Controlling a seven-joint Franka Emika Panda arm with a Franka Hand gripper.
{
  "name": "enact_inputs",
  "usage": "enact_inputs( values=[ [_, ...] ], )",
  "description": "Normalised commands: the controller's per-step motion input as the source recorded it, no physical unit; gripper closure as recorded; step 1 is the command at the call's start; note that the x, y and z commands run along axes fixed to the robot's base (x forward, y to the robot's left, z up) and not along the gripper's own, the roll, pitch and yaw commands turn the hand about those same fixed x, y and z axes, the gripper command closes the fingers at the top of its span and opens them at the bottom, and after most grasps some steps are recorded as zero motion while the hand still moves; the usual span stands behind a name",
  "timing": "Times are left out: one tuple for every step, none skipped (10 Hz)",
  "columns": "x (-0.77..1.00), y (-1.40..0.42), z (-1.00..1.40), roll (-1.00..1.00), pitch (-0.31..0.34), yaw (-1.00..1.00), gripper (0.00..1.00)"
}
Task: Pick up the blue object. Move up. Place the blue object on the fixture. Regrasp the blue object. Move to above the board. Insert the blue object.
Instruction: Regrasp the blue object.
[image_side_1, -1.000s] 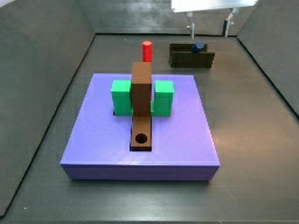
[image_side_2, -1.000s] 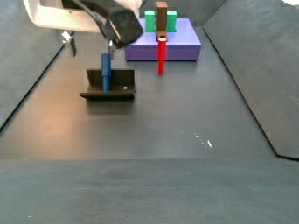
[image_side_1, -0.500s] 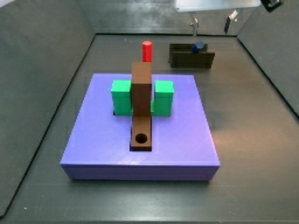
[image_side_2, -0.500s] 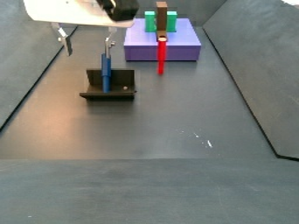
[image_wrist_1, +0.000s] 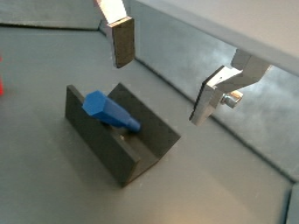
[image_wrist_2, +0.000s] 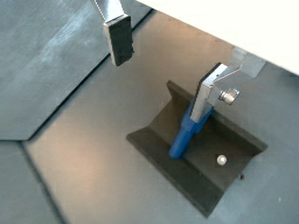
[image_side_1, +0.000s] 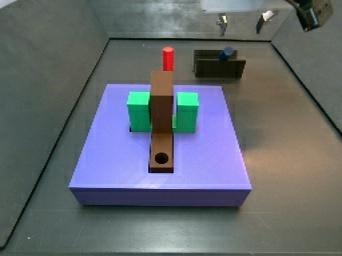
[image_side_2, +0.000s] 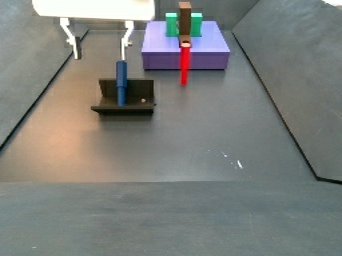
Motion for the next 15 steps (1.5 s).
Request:
enact_inputs(
  values=[
    [0.0, -0.1, 0.05, 1.0, 0.129, 0.2, 0.0],
    [0.0, -0.1, 0.04, 1.0, 0.12, 0.19, 0.0],
    [0.0, -0.1, 0.04, 1.0, 0.117, 0.19, 0.0],
    [0.0, -0.11, 0.04, 1.0, 0.12, 0.19, 0.0],
    [0.0, -0.12, 0.04, 1.0, 0.109, 0.2, 0.0],
    [0.0, -0.22, 0.0, 1.0, 0.023, 0.2, 0.0],
    [0.0, 0.0, 0.02, 0.0, 0.0, 0.0, 0.0],
    [0.0, -0.08, -0.14, -0.04, -0.066, 0.0, 0.0],
    [-0.06, -0.12, -0.54, -0.09, -0.214, 0.05, 0.0],
    [-0.05, -0.15, -0.58, -0.18, -0.171, 0.03, 0.0],
    [-0.08, -0.15, -0.6, -0.25, -0.209, 0.18, 0.0],
    [-0.24, -0.18, -0.34, 0.0, -0.263, 0.2, 0.0],
    [-0.01, -0.32, -0.06, 0.46, -0.04, 0.12, 0.0],
    [-0.11, -0.31, -0.22, 0.6, -0.06, 0.1, 0.0],
    [0.0, -0.13, -0.3, 0.28, -0.04, 0.05, 0.0]
  ],
)
